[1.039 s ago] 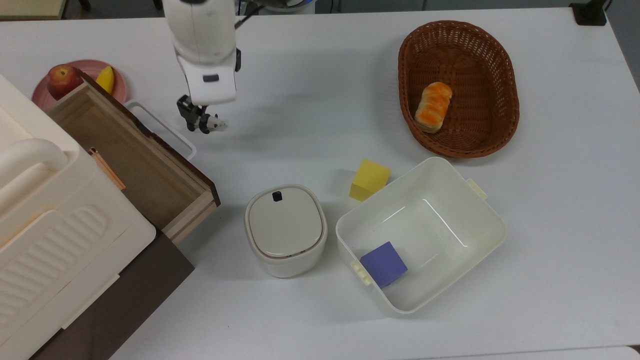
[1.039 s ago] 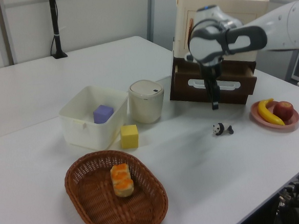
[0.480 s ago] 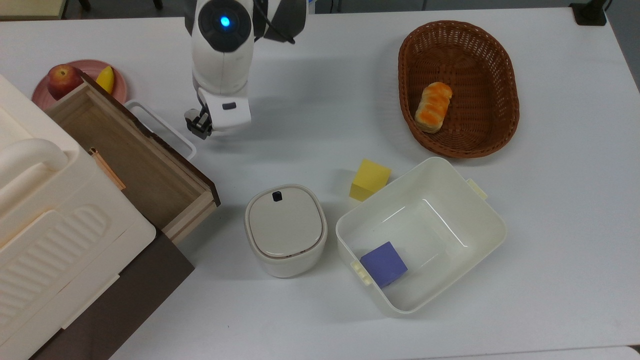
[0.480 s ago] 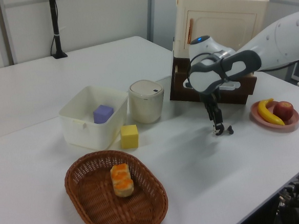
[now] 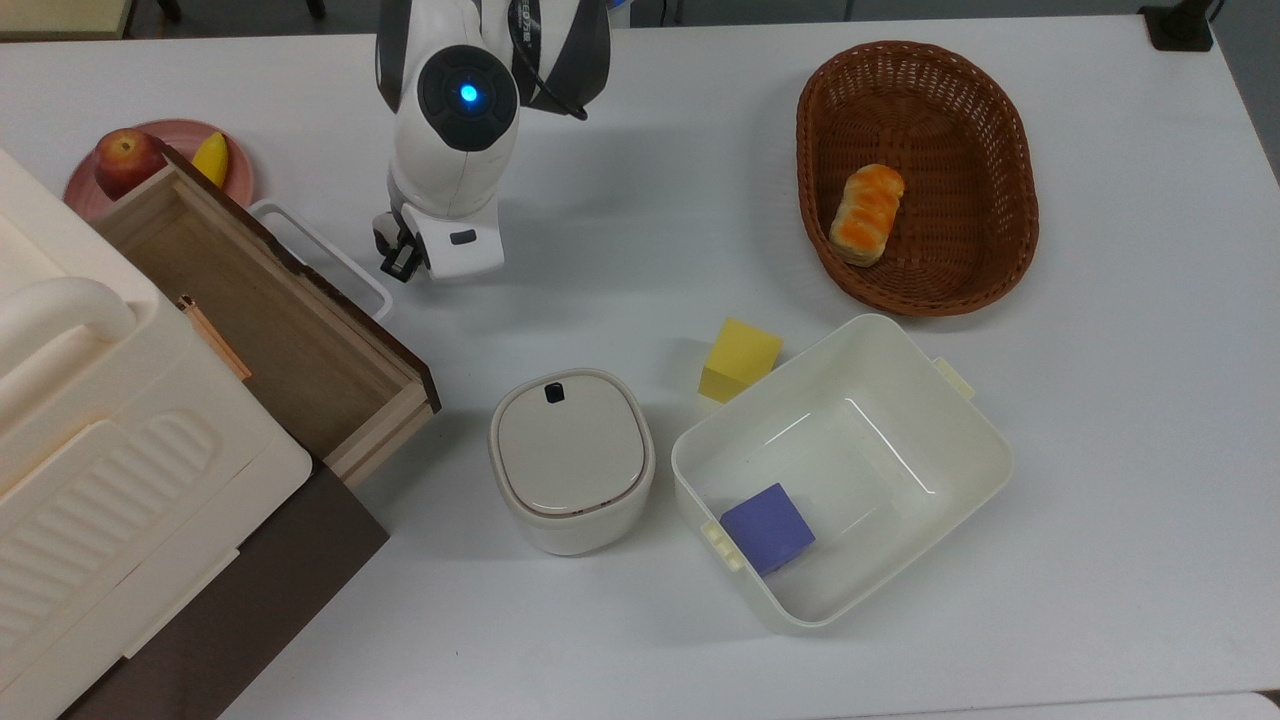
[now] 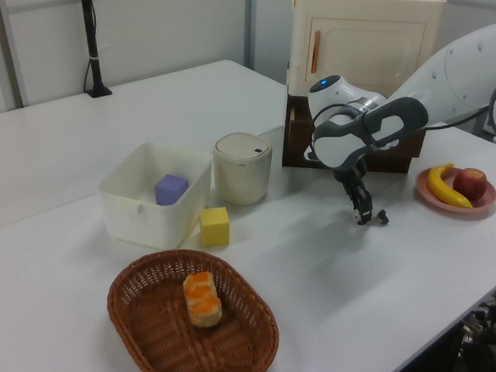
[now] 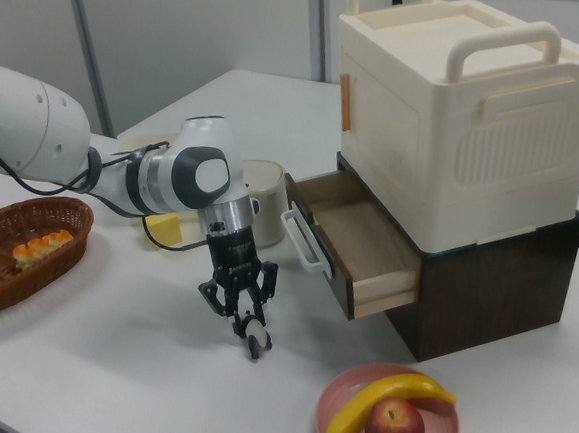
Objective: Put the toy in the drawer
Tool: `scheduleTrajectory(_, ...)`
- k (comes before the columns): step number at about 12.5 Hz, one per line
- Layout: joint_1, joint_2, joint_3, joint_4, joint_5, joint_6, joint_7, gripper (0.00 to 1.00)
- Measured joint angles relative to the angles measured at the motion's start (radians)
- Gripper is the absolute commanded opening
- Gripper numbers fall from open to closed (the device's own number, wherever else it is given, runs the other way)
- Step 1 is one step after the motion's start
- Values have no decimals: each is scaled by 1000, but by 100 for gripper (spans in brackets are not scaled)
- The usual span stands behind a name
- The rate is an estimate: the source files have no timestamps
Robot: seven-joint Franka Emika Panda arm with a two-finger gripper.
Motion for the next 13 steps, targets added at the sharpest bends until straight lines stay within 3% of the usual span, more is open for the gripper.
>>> scheduleTrajectory(3, 5, -47, 0, 9, 0, -16, 0, 13)
scheduleTrajectory(5, 36, -111, 3, 28, 36, -55, 0, 13)
scheduleTrajectory(8, 84, -192, 5, 172, 127, -146, 5, 13)
scheduleTrajectory(11, 57, -192, -4, 250, 153, -145, 12, 13)
scheduleTrajectory(13, 1, -184, -12, 279, 171, -81, 12, 13)
